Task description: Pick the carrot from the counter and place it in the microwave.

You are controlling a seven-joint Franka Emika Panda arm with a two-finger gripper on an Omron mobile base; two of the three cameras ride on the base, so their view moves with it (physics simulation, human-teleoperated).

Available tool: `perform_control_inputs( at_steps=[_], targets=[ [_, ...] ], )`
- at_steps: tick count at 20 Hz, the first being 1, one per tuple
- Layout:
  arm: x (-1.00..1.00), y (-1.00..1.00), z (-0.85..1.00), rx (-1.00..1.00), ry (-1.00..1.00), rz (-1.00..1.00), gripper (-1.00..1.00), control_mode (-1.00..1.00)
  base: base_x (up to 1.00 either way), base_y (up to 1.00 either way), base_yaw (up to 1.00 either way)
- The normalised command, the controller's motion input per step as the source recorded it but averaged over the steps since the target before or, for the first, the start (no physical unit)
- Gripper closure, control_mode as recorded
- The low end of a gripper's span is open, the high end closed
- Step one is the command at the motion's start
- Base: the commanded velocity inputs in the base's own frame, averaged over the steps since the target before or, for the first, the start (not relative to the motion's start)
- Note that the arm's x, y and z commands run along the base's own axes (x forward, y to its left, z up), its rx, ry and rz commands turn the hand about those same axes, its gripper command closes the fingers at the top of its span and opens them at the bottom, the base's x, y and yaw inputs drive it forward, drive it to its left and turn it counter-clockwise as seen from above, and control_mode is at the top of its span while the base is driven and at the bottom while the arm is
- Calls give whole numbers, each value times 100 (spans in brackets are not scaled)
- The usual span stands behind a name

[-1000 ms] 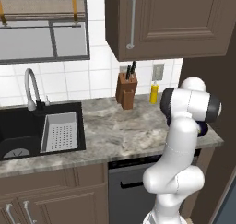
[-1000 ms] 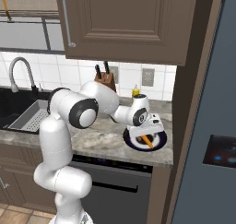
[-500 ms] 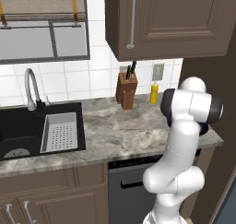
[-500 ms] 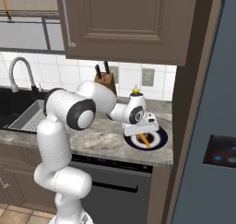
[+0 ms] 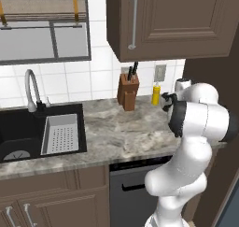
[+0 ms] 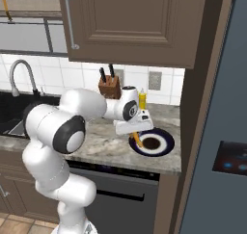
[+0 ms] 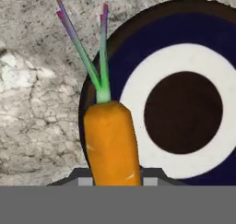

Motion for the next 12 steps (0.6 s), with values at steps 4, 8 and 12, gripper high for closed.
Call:
perform_control_inputs(
  at_steps=[4, 8, 12],
  targets=[
    [-73, 57, 84, 0, -4, 0, 100, -100, 0, 0, 0],
    [-82, 65, 76, 0, -2, 0, 100, -100, 0, 0, 0],
    [-47, 67, 83, 0, 0, 0, 100, -100, 0, 0, 0]
  ],
)
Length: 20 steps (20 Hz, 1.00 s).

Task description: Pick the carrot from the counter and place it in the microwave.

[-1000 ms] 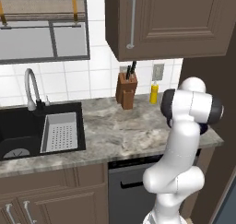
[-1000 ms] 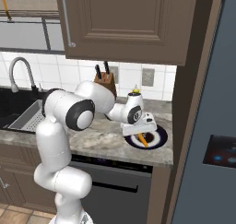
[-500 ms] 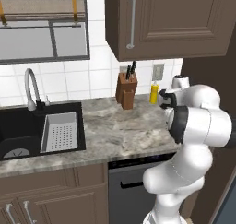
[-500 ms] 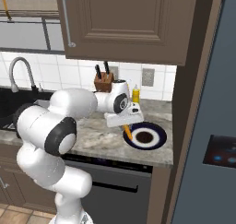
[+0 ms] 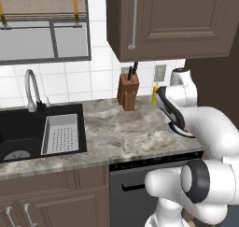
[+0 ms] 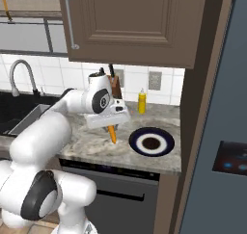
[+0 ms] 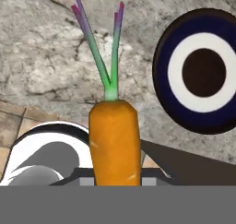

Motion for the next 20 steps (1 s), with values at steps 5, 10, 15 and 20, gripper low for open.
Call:
perform_control_inputs(
  at_steps=[5, 10, 15, 20],
  targets=[
    [-48, 75, 65, 0, 0, 0, 100, -100, 0, 0, 0],
    [-69, 65, 36, 0, 0, 0, 100, -100, 0, 0, 0],
    [-35, 14, 8, 0, 1, -1, 100, -100, 0, 0, 0],
    [-20, 0, 0, 1, -2, 0, 100, -100, 0, 0, 0]
  ],
)
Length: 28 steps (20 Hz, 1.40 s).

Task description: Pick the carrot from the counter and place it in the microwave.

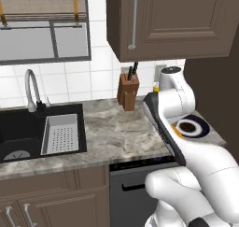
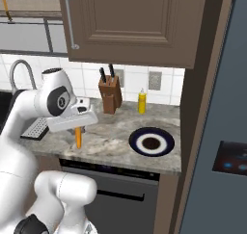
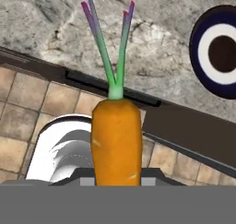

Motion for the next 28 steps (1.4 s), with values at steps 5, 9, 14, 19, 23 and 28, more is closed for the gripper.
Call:
perform_control_inputs(
  at_steps=[5, 9, 14, 19, 23, 28],
  targets=[
    [-40, 0, 0, 4, -4, 0, 100, 100, -60, 0, -8],
    [0, 0, 0, 0, 0, 0, 100, 100, -100, 0, -23],
    [0, 0, 0, 0, 0, 0, 100, 100, -100, -5, -31],
    [0, 0, 0, 0, 0, 0, 100, 100, -100, -38, -34],
    [0, 0, 0, 0, 0, 0, 100, 100, -68, -97, -27],
    [0, 0, 0, 0, 0, 0, 100, 100, -19, -100, -32]
  ],
)
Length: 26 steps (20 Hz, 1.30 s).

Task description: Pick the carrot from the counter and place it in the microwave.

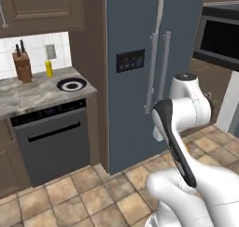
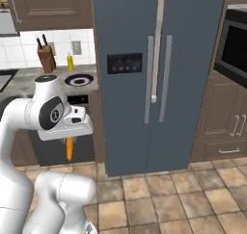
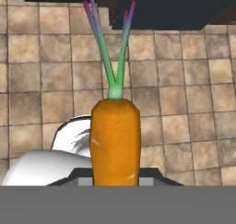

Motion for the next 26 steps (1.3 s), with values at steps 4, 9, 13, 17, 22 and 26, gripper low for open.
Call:
perform_control_inputs(
  at_steps=[4, 9, 13, 17, 22, 26],
  targets=[
    [0, 0, 0, 0, 0, 0, 100, 100, 16, -100, -27],
    [0, 0, 0, 0, 0, 0, 100, 100, 41, -100, -24],
    [0, 0, 0, 0, 0, 0, 100, 100, 32, -100, -17],
    [0, 0, 0, 0, 0, 0, 100, 100, -9, -100, -5],
    [0, 0, 0, 0, 0, 0, 100, 100, 0, -100, -5],
    [0, 0, 0, 0, 0, 0, 100, 100, 7, -100, -6]
  ],
)
